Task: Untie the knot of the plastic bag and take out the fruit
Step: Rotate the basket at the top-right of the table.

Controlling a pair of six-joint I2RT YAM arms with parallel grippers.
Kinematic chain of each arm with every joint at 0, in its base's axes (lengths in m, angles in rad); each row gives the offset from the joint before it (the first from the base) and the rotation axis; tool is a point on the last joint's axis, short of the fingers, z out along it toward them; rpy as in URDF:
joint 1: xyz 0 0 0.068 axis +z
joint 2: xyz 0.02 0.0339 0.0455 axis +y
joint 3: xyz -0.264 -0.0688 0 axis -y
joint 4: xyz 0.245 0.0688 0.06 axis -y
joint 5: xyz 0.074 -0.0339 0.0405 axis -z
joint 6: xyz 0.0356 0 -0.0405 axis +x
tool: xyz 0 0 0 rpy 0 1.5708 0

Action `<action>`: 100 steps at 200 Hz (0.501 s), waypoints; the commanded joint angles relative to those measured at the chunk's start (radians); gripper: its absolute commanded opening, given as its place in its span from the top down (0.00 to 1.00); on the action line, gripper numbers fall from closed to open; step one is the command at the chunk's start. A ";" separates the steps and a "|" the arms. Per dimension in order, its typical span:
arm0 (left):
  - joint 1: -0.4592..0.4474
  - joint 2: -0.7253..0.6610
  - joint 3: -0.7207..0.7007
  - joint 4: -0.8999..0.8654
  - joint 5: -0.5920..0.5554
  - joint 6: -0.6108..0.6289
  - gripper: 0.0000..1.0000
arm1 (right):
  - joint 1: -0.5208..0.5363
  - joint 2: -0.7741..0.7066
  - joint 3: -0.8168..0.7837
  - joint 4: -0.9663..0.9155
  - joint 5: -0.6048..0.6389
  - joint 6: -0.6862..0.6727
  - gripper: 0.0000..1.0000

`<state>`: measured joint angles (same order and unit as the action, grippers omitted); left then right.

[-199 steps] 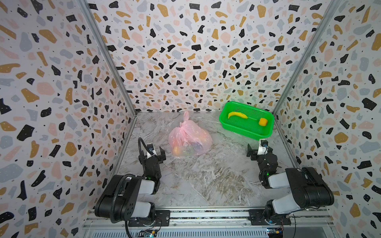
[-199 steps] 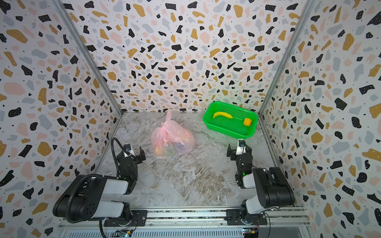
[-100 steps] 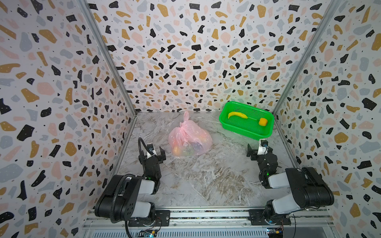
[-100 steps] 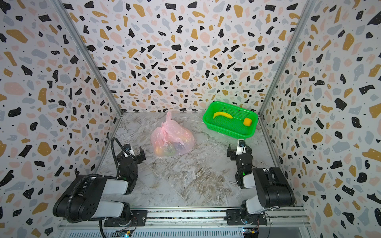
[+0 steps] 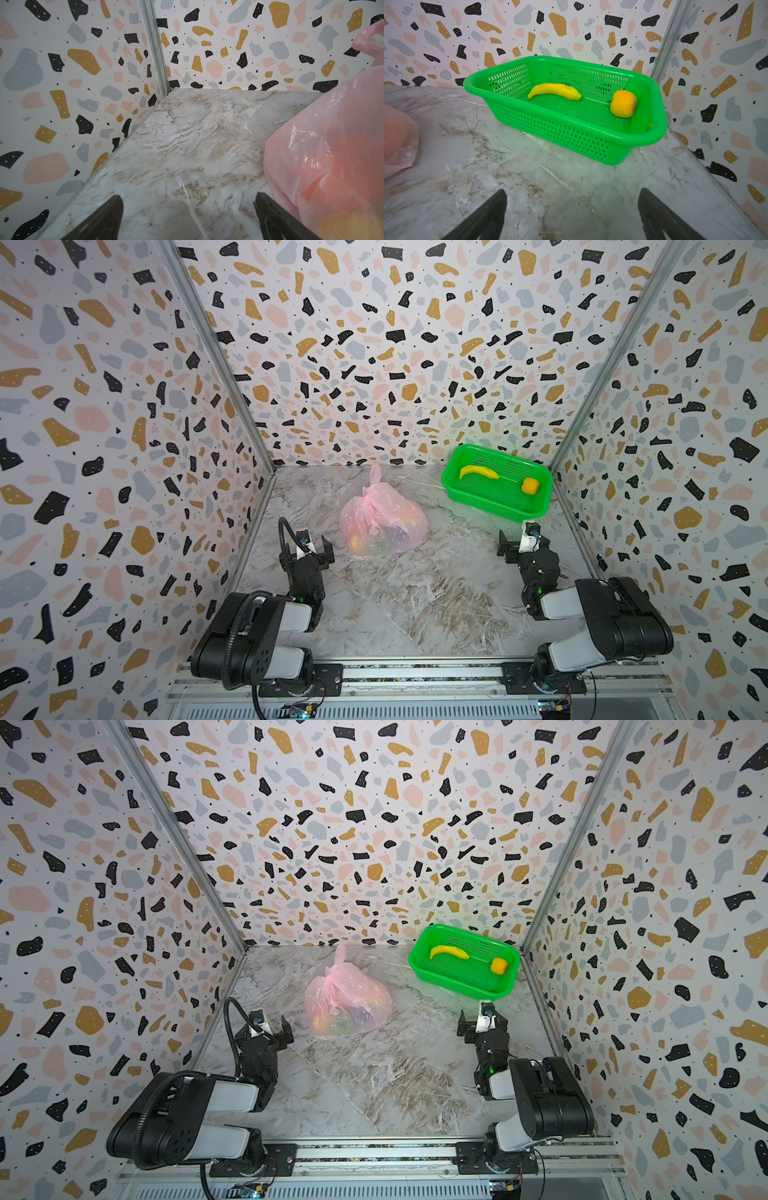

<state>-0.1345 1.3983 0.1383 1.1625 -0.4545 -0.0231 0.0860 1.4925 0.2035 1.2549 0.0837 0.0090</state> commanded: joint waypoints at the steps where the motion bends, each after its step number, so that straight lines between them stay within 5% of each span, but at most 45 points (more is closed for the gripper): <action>1: 0.004 -0.007 0.015 0.055 -0.003 -0.009 0.00 | -0.001 -0.003 -0.002 -0.002 0.008 -0.009 0.01; 17: 0.003 -0.050 0.075 -0.041 -0.015 -0.011 0.00 | 0.000 -0.034 0.019 -0.058 0.022 -0.004 0.01; 49: 0.003 -0.127 0.267 -0.437 -0.007 0.005 0.00 | 0.000 -0.148 0.222 -0.500 0.079 0.052 0.01; 100: -0.002 -0.185 0.480 -0.819 0.070 -0.081 0.00 | -0.002 -0.094 0.637 -1.014 0.050 0.121 0.01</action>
<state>-0.1349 1.2297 0.5423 0.5858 -0.4416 -0.0444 0.0860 1.3758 0.6613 0.5831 0.1467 0.0868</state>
